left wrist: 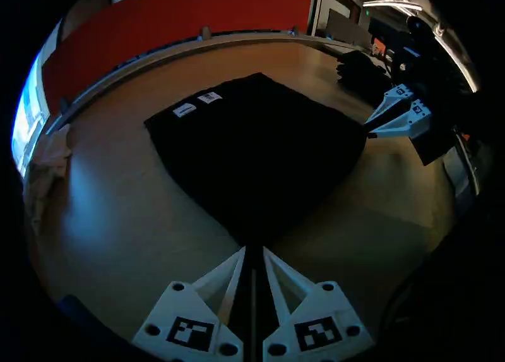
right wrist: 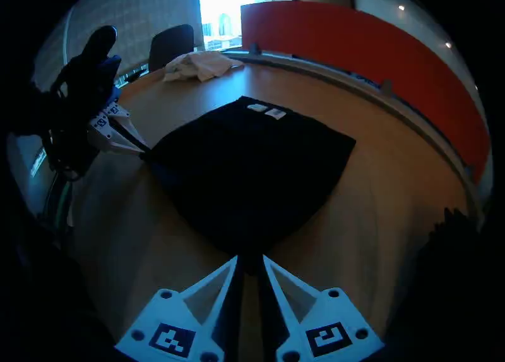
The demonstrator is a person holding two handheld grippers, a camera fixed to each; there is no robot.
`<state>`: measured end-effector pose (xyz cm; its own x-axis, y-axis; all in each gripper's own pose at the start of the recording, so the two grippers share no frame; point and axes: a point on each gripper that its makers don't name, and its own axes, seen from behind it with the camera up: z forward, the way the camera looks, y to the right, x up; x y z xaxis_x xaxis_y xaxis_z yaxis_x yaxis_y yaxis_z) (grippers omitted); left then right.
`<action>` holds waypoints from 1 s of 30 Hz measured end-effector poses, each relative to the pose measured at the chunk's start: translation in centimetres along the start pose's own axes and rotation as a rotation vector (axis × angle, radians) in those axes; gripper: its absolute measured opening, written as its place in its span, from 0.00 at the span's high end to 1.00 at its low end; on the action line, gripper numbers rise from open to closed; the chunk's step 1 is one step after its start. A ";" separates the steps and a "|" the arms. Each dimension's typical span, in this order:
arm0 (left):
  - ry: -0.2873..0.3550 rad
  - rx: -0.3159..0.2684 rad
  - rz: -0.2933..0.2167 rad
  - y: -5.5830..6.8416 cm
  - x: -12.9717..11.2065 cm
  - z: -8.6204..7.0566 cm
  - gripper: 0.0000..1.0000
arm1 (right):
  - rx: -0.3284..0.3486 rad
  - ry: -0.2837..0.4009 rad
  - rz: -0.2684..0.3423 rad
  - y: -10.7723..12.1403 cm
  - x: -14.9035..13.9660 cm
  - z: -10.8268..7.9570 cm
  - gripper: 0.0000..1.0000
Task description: Fold towel
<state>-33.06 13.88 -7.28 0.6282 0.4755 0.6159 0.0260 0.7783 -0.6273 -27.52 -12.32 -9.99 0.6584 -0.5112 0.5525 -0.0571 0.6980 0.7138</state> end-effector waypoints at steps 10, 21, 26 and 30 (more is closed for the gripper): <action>0.008 0.006 -0.044 -0.1 0.5 -0.9 0.97 | -0.002 0.019 -0.003 0.0 0.9 -0.6 0.86; 0.034 0.023 -0.108 -0.3 2.1 -3.4 0.97 | -0.008 0.051 -0.013 -0.4 2.8 -3.1 0.87; 0.047 0.030 -0.129 -0.2 2.9 -5.1 0.97 | -0.003 0.072 -0.017 -0.9 4.0 -4.6 0.87; 0.058 0.030 -0.144 0.1 3.6 -6.5 0.97 | -0.001 0.086 -0.015 -1.2 4.8 -5.7 0.87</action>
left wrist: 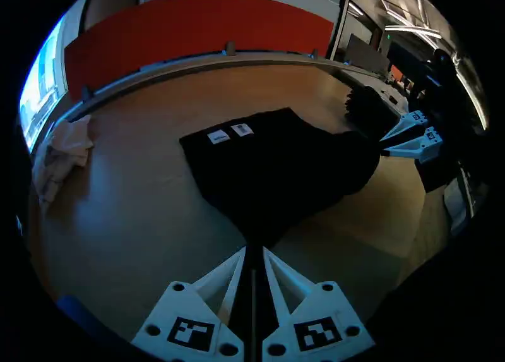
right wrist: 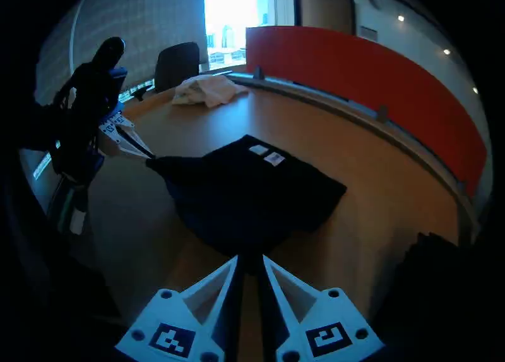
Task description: Fold towel
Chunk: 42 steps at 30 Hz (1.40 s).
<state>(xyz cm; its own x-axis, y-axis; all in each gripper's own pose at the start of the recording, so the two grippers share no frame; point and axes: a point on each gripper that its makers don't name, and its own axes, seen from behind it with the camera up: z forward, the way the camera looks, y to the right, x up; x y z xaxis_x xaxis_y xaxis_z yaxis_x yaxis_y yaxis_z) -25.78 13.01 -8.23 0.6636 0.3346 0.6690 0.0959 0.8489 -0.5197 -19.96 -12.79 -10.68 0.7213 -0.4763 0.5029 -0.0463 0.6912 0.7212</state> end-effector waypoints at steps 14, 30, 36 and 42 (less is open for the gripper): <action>0.020 -0.009 -0.033 1.5 1.4 -3.5 0.98 | 0.015 0.010 0.010 -1.1 1.6 -3.0 0.86; 0.022 -0.024 -0.039 2.1 1.5 -3.5 0.98 | 0.030 0.015 0.043 -1.8 1.7 -3.2 0.87; 0.031 -0.025 -0.050 2.0 1.9 -3.5 0.98 | 0.021 0.018 0.041 -1.4 2.0 -3.2 0.87; 0.038 -0.023 -0.066 1.5 2.5 -3.0 0.98 | 0.009 0.021 0.048 -0.5 2.4 -2.6 0.87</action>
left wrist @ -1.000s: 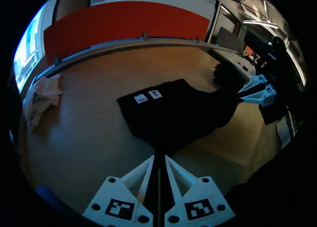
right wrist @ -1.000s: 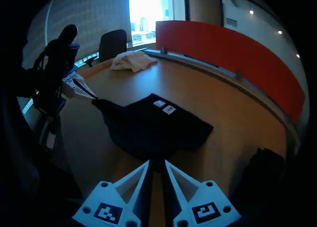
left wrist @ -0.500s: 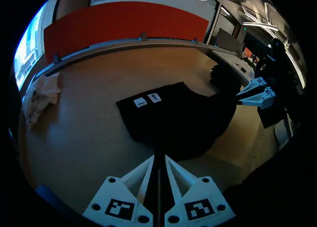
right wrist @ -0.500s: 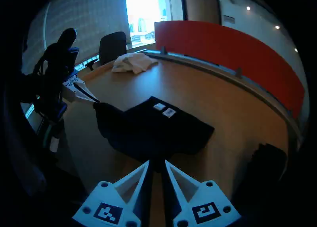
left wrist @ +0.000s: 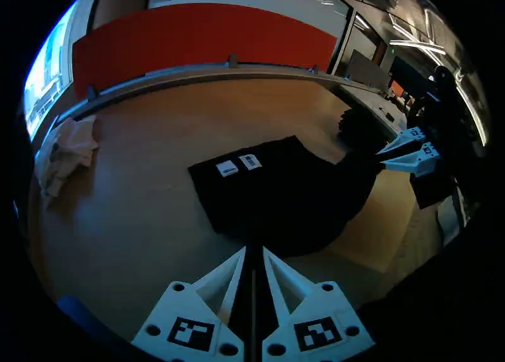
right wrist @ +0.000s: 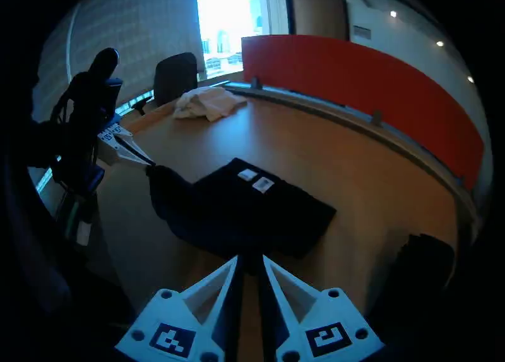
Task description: Fold towel
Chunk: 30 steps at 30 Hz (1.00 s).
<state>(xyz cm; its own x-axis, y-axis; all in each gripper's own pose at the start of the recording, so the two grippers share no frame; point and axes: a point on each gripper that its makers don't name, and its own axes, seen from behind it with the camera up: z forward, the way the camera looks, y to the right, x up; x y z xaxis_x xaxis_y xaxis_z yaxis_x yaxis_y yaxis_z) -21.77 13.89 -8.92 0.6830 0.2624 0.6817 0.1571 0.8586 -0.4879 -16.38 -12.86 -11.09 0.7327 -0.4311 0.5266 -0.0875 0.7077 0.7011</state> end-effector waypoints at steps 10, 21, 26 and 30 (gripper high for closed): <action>0.028 0.011 -0.019 -1.7 2.3 2.1 0.98 | -0.032 0.000 0.011 2.7 0.9 1.7 0.87; 0.039 0.020 -0.044 -3.6 4.4 4.9 0.98 | -0.065 -0.002 0.054 6.1 1.5 4.1 0.87; 0.034 0.013 -0.056 -3.9 4.6 5.9 0.98 | -0.065 -0.016 0.061 6.7 1.1 4.8 0.87; 0.023 0.013 -0.056 -4.2 4.5 6.8 0.98 | -0.067 -0.030 0.067 7.2 0.6 5.5 0.87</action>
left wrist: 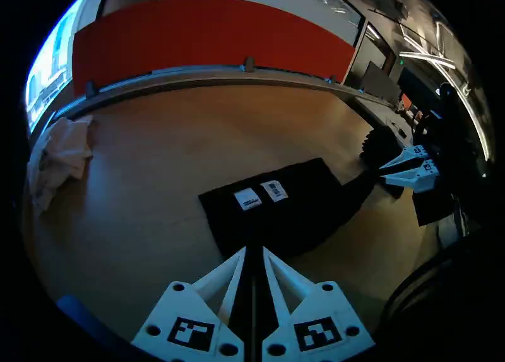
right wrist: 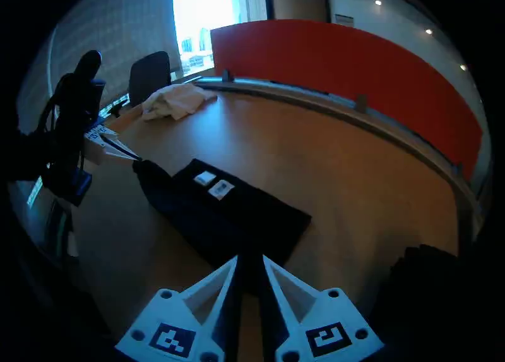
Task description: Fold towel
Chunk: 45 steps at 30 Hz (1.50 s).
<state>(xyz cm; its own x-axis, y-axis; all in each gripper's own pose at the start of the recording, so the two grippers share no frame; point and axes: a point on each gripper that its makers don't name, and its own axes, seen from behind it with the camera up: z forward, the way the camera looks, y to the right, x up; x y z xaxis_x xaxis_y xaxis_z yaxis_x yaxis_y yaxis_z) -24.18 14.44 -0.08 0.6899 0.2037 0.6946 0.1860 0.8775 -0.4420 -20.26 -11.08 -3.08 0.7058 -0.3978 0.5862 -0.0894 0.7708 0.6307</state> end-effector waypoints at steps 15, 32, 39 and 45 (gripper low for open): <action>-0.014 -0.001 -0.051 -2.2 1.0 5.1 0.98 | -0.019 -0.049 0.082 2.9 -0.3 4.6 0.87; -0.016 0.026 -0.094 -4.3 1.3 8.2 0.97 | -0.059 -0.061 0.131 4.0 -0.3 7.2 0.86; -0.028 0.043 -0.128 -4.9 1.5 8.9 0.92 | -0.085 -0.051 0.150 4.6 0.1 7.5 0.79; -0.032 0.069 -0.164 -5.7 1.4 9.2 0.82 | -0.100 -0.053 0.156 5.0 0.0 7.8 0.66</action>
<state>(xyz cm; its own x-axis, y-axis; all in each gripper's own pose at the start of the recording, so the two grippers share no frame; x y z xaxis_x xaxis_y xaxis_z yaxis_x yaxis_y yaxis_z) -30.70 13.77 8.63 0.6314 0.0680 0.7724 0.2448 0.9277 -0.2818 -26.14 -11.10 4.04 0.6509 -0.2934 0.7001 -0.1226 0.8695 0.4784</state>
